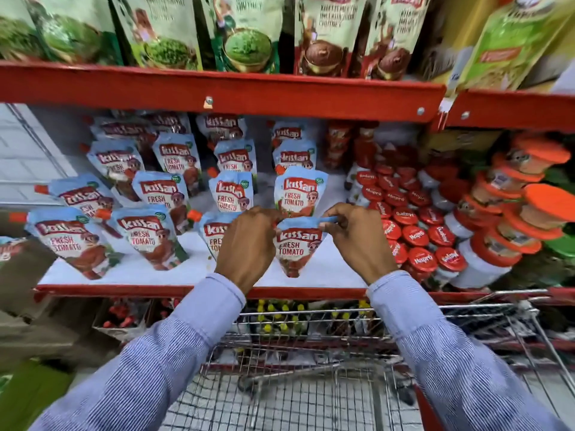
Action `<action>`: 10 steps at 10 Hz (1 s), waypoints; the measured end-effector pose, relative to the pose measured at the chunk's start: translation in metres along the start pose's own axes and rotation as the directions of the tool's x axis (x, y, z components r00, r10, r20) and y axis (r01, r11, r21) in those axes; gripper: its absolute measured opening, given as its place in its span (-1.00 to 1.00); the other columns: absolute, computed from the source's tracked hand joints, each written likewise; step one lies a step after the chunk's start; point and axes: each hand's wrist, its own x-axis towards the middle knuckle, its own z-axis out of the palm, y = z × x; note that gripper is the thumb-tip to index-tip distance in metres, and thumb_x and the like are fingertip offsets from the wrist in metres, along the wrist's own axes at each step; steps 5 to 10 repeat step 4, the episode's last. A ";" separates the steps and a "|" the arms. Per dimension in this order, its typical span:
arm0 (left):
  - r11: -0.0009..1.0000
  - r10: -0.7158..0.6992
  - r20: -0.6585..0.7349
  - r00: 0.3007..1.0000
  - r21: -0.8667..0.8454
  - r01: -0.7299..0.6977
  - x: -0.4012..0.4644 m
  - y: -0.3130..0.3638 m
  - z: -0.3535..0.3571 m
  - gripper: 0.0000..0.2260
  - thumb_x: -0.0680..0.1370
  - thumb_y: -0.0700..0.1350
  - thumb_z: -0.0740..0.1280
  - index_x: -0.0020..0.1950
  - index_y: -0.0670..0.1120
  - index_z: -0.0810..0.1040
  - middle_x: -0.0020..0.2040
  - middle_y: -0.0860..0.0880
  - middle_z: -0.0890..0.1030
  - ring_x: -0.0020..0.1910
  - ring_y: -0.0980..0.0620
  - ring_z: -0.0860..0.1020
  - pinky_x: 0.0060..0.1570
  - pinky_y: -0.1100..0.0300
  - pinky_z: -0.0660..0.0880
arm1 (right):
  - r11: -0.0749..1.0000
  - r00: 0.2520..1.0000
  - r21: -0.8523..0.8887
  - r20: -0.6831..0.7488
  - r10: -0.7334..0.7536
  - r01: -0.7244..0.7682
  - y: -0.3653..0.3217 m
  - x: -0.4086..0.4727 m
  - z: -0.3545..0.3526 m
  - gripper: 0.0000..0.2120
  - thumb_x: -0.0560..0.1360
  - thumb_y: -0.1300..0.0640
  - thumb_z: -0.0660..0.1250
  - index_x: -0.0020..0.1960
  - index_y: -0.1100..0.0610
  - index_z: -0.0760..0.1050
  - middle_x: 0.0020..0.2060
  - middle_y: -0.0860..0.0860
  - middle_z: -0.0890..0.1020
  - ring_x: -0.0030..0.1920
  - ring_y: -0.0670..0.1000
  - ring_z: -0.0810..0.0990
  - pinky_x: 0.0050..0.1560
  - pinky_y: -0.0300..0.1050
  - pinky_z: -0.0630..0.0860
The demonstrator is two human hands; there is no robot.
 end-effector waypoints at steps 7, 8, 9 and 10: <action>0.994 0.089 0.043 0.995 -0.069 -0.086 0.026 0.001 -0.011 -0.73 0.53 -0.32 0.30 0.20 -0.15 0.59 0.20 -0.17 0.65 0.14 -0.16 0.61 0.16 0.01 0.58 | 0.999 0.998 0.020 -0.035 0.042 -0.041 -0.003 0.008 -0.014 -0.62 0.42 0.14 0.44 0.22 0.09 0.52 0.07 0.10 0.69 -0.03 0.10 0.66 -0.03 -0.16 0.53; 0.994 0.089 0.043 0.995 -0.069 -0.086 0.026 0.001 -0.011 -0.73 0.53 -0.32 0.30 0.20 -0.15 0.59 0.20 -0.17 0.65 0.14 -0.16 0.61 0.16 0.01 0.58 | 0.999 0.998 0.020 -0.035 0.042 -0.041 -0.003 0.008 -0.014 -0.62 0.42 0.14 0.44 0.22 0.09 0.52 0.07 0.10 0.69 -0.03 0.10 0.66 -0.03 -0.16 0.53; 0.994 0.089 0.043 0.995 -0.069 -0.086 0.026 0.001 -0.011 -0.73 0.53 -0.32 0.30 0.20 -0.15 0.59 0.20 -0.17 0.65 0.14 -0.16 0.61 0.16 0.01 0.58 | 0.999 0.998 0.020 -0.035 0.042 -0.041 -0.003 0.008 -0.014 -0.62 0.42 0.14 0.44 0.22 0.09 0.52 0.07 0.10 0.69 -0.03 0.10 0.66 -0.03 -0.16 0.53; 0.994 0.089 0.043 0.995 -0.069 -0.086 0.026 0.001 -0.011 -0.73 0.53 -0.32 0.30 0.20 -0.15 0.59 0.20 -0.17 0.65 0.14 -0.16 0.61 0.16 0.01 0.58 | 0.999 0.998 0.020 -0.035 0.042 -0.041 -0.003 0.008 -0.014 -0.62 0.42 0.14 0.44 0.22 0.09 0.52 0.07 0.10 0.69 -0.03 0.10 0.66 -0.03 -0.16 0.53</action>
